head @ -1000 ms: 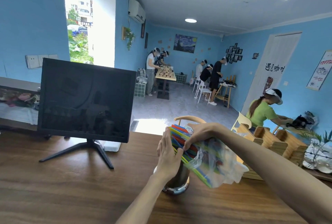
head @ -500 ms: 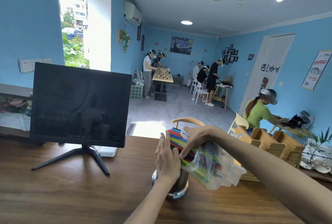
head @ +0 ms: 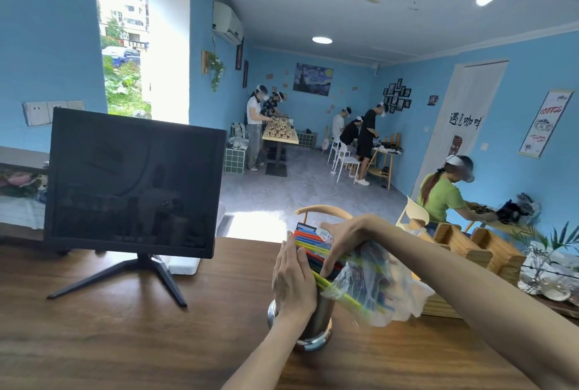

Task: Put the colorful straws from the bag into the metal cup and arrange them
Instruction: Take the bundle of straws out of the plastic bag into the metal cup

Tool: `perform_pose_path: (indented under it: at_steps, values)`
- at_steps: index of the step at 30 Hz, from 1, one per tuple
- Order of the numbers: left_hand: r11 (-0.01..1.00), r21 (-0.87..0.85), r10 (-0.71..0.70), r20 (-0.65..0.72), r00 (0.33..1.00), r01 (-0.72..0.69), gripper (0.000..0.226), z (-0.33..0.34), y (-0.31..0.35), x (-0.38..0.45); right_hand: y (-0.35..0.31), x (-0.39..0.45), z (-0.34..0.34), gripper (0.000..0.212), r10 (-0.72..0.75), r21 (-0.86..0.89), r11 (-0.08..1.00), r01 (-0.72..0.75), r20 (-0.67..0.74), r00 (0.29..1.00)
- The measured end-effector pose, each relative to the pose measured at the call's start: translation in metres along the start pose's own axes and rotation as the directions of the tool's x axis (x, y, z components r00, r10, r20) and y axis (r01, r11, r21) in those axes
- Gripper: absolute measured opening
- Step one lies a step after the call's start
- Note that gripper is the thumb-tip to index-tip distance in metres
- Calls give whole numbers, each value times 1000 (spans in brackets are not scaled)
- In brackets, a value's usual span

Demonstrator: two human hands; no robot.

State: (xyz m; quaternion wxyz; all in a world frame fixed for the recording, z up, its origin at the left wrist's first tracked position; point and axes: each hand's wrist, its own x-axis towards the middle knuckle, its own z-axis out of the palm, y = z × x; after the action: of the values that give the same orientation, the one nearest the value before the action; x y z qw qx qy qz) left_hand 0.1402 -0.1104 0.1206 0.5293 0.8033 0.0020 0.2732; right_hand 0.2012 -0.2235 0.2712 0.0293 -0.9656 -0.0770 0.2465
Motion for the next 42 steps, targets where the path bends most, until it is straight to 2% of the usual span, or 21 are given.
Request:
perform_pose_path:
  at_steps: [3,7,10,13,15,20,28,31,36,39,42]
  values:
    - [1000,-22,-5,-2,1000,5,71,-1,3,-3,2,1,-2,153,-1,7,1000,1,54,999]
    - [1000,-27,4,-45,999,-5,62,-4,1,-10,1,2,0,149,5,-3,1000,-4,70,998]
    - [999,-43,-13,-67,998,10,61,-7,0,-15,-3,2,2,136,-8,15,1000,6,131,991]
    - [993,-85,-91,-91,992,83,51,-5,8,-13,-8,-1,3,117,-51,43,998,44,179,982]
    - [990,-72,-129,-92,987,123,55,-5,15,-11,-8,-6,3,109,-83,53,996,75,180,980]
    - [997,16,-67,-102,993,69,60,-8,21,-15,-2,-13,1,95,-112,63,993,100,233,966]
    - [993,116,-15,-65,998,22,62,-9,18,-11,1,-16,0,111,-46,24,999,43,146,988]
    - [992,124,-2,-36,999,6,72,-8,18,-10,1,-15,-1,117,-43,-4,999,44,139,989]
    - [988,151,-11,11,1000,9,73,-6,19,-8,-2,-12,-2,79,-8,-17,1000,14,301,954]
    - [988,151,-23,8,1000,22,62,-5,22,-10,-2,-11,-6,62,-6,-97,995,35,285,958]
    - [987,159,-34,30,999,29,51,-3,23,-11,-2,-12,-12,53,62,-169,986,-11,304,951]
